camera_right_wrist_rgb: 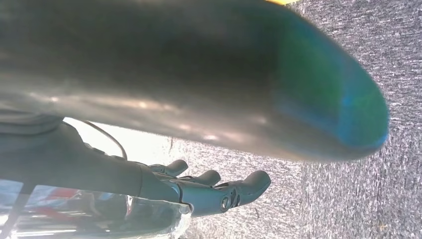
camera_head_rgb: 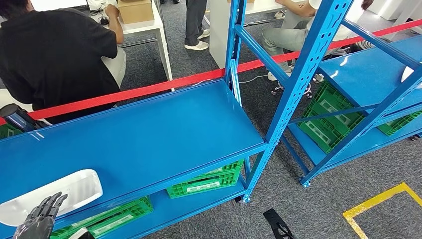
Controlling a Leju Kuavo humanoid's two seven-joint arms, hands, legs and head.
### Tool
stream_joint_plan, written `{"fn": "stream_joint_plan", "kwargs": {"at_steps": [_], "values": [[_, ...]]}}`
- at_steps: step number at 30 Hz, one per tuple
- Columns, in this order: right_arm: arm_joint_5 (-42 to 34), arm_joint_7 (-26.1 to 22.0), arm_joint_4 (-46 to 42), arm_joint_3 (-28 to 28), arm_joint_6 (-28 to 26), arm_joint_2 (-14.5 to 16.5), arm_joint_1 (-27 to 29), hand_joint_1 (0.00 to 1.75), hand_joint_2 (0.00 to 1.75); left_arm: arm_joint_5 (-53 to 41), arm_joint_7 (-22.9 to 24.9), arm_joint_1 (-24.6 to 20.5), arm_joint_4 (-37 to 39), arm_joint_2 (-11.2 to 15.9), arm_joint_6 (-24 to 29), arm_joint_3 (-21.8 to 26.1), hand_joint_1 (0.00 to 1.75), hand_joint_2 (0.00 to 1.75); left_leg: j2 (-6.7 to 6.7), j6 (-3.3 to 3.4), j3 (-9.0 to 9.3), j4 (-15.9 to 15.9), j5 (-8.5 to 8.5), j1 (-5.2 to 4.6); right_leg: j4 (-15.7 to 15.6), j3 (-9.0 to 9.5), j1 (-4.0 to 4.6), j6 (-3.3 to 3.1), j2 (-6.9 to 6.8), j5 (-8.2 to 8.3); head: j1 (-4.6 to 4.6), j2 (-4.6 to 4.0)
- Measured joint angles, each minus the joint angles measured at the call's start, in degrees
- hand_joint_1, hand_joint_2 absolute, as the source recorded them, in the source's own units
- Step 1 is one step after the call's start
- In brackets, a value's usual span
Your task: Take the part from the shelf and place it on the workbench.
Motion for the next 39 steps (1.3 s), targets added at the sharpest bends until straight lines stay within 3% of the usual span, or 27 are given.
{"fn": "stream_joint_plan", "kwargs": {"at_steps": [2,6,12,27,39], "values": [[0.2,0.0,0.0,-0.2,0.0,0.0,0.1,0.00,0.00,-0.1,0.0,-0.1,0.3,-0.1,0.0,0.0,0.00,1.75,0.00,0.00,0.00,0.0,0.00,0.00,0.0,0.00,0.00,0.00,0.00,0.00,-0.01,0.00],[0.6,-0.1,-0.2,-1.0,0.0,0.3,0.3,0.00,1.75,-1.4,0.6,-0.3,0.8,-0.5,0.2,-0.1,0.00,1.75,0.00,0.00,0.00,0.0,0.00,0.00,0.0,-0.01,0.00,0.00,0.00,0.00,0.00,0.00],[2.7,1.1,-0.5,-2.6,0.0,1.0,1.1,0.00,1.75,-7.1,5.6,-0.9,2.4,-1.2,3.5,-0.4,0.00,1.75,-0.01,0.00,0.00,0.0,0.00,0.00,0.0,0.00,0.00,0.00,0.00,0.00,-0.01,0.00],[4.3,1.3,-1.9,-4.5,0.3,1.9,3.0,0.00,1.75,-10.5,6.8,-0.3,2.7,-3.1,11.1,0.3,0.00,1.75,0.00,0.00,-0.02,0.0,0.00,0.00,0.0,0.00,0.00,0.00,0.00,0.00,0.00,0.00],[3.9,0.5,-2.4,-4.0,0.3,2.0,3.4,0.00,1.75,-10.7,12.1,2.6,1.2,-4.3,12.7,2.4,0.00,1.75,0.00,0.00,-0.09,0.0,0.00,0.00,0.0,-0.06,0.00,0.00,0.00,0.00,0.00,0.00]]}}
